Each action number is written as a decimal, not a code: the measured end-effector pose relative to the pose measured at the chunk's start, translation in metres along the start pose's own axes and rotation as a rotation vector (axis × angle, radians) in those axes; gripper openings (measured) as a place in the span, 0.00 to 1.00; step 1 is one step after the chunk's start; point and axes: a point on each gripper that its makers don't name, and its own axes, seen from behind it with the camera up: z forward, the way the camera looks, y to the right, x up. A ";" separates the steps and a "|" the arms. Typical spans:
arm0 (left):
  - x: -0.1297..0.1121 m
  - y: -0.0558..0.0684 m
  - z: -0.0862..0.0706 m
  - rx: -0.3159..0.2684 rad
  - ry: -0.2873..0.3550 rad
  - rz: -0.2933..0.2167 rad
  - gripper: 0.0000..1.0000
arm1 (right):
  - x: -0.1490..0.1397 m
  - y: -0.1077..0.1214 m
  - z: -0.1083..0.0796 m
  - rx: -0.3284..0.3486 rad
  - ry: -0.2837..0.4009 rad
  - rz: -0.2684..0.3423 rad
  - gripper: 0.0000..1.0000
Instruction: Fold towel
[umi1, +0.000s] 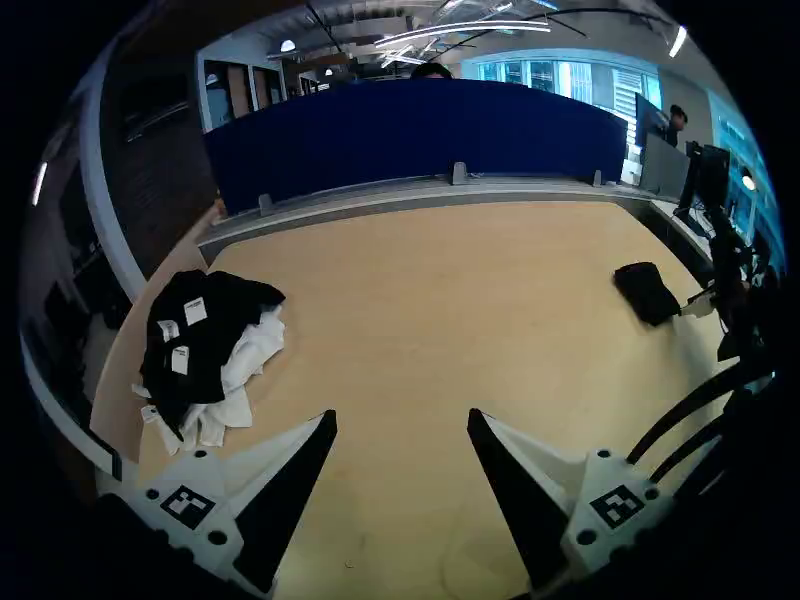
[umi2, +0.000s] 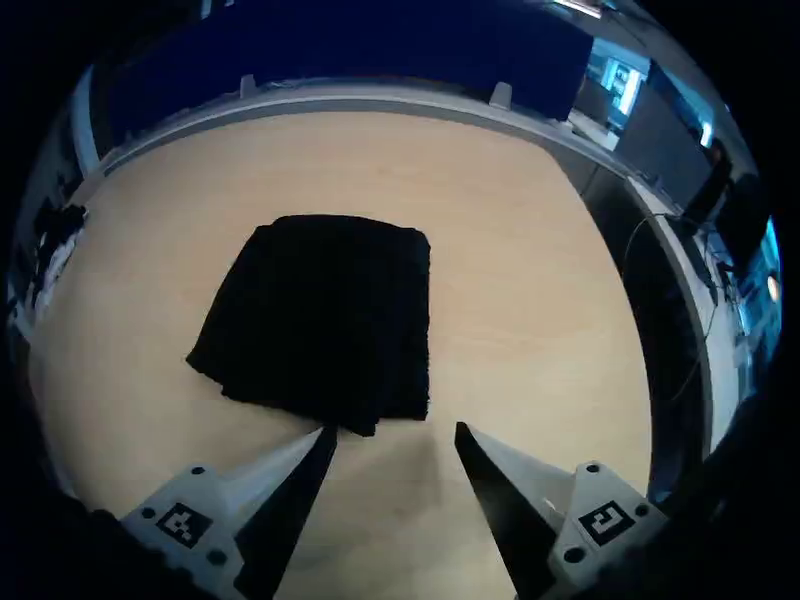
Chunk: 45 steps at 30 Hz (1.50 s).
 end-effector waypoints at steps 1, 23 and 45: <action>0.000 0.000 0.000 -0.001 0.000 0.000 0.97 | 0.001 -0.001 -0.001 0.002 0.006 0.000 0.99; 0.001 0.000 -0.003 0.007 0.004 0.003 0.97 | 0.044 -0.066 0.005 0.107 0.119 0.013 1.00; 0.000 -0.007 -0.002 0.016 0.001 -0.001 0.97 | 0.030 -0.070 0.022 0.109 0.082 0.002 1.00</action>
